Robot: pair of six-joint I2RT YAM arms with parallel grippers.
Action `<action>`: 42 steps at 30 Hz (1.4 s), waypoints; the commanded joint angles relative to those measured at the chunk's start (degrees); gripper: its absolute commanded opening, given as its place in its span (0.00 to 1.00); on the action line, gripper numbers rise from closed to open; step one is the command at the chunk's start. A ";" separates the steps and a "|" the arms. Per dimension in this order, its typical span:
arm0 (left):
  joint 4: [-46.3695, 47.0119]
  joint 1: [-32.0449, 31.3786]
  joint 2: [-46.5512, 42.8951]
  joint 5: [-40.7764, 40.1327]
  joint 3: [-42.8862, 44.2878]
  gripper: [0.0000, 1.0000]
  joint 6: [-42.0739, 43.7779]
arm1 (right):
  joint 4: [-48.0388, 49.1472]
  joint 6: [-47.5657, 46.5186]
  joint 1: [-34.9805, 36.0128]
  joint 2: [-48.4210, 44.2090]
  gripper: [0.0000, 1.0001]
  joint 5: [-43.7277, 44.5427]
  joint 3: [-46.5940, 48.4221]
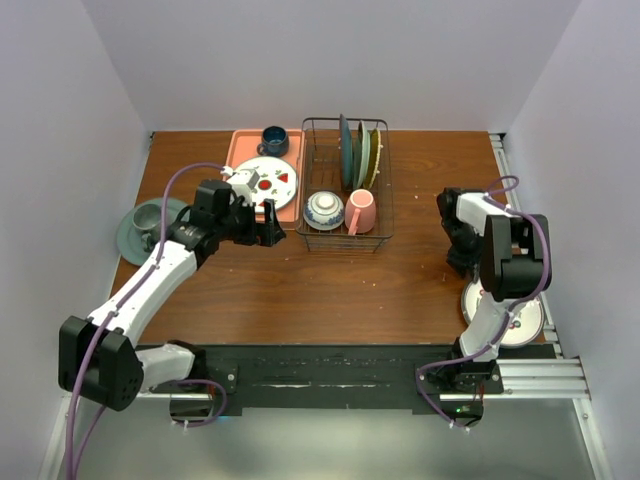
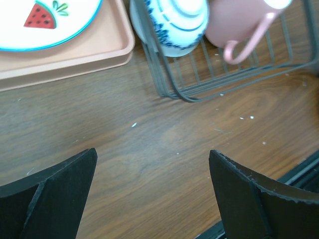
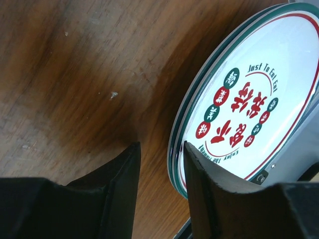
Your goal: Load the mixed dishes into the dish rack
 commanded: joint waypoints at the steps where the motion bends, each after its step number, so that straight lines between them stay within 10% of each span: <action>1: -1.40 -0.11 1.08 -5.06 3.17 1.00 0.39 | -1.21 -1.94 -0.08 -0.85 0.42 0.74 1.47; 16: -1.84 -0.02 -0.67 -8.58 2.91 1.00 0.04 | 0.64 -4.31 -0.08 1.61 0.30 -1.19 -3.10; 22: -2.10 -0.02 -1.82 -9.29 2.29 1.00 0.04 | 0.90 -4.93 -0.16 1.44 0.00 -1.45 -2.58; 42: -2.72 -0.02 -3.92 -9.64 1.68 1.00 -1.36 | 4.66 -6.06 13.63 16.29 0.00 -11.91 28.97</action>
